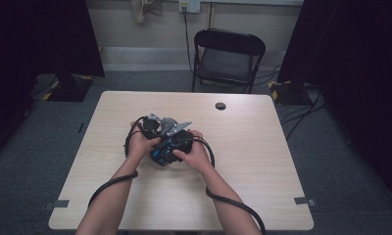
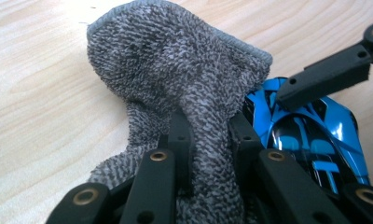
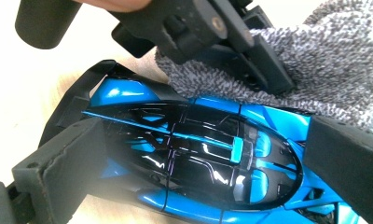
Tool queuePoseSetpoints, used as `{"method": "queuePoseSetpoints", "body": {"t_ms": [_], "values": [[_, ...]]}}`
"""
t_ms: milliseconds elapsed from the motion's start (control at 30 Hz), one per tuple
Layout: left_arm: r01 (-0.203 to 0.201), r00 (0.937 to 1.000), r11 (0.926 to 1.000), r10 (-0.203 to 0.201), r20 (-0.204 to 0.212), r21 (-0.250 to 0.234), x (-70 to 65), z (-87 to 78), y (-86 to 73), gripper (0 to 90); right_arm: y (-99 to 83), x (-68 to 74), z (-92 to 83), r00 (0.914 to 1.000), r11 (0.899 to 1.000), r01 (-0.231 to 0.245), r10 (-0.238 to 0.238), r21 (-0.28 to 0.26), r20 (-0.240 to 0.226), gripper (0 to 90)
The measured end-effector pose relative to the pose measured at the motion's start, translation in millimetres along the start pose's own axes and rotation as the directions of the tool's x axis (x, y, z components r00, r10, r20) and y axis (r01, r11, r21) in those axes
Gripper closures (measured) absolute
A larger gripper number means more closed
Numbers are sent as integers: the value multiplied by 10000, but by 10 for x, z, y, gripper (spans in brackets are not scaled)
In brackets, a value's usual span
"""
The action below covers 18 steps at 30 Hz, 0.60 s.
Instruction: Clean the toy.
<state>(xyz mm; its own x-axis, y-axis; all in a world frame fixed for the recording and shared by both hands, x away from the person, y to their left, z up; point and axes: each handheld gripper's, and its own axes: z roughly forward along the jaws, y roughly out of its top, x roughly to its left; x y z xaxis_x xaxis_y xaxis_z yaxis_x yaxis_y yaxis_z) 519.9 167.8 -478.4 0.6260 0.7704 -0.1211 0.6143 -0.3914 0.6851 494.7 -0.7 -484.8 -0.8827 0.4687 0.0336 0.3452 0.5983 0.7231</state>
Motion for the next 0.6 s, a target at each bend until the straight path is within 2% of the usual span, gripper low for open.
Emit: {"method": "queuePoseSetpoints", "body": {"t_ms": [300,500,600], "values": [[-149,9996,9996,143,263,232,42,-90,-57,753,-7,-6,1,10000,10000,6,-7,-64,-38,0],[120,9992,9998,-125,386,132,84,-178,-154,753,2,-5,1,10000,10000,-13,13,7,-25,0],[110,9989,9997,-119,456,211,102,-225,-195,754,-3,-5,0,10000,10000,-2,2,-15,-17,0]]}}
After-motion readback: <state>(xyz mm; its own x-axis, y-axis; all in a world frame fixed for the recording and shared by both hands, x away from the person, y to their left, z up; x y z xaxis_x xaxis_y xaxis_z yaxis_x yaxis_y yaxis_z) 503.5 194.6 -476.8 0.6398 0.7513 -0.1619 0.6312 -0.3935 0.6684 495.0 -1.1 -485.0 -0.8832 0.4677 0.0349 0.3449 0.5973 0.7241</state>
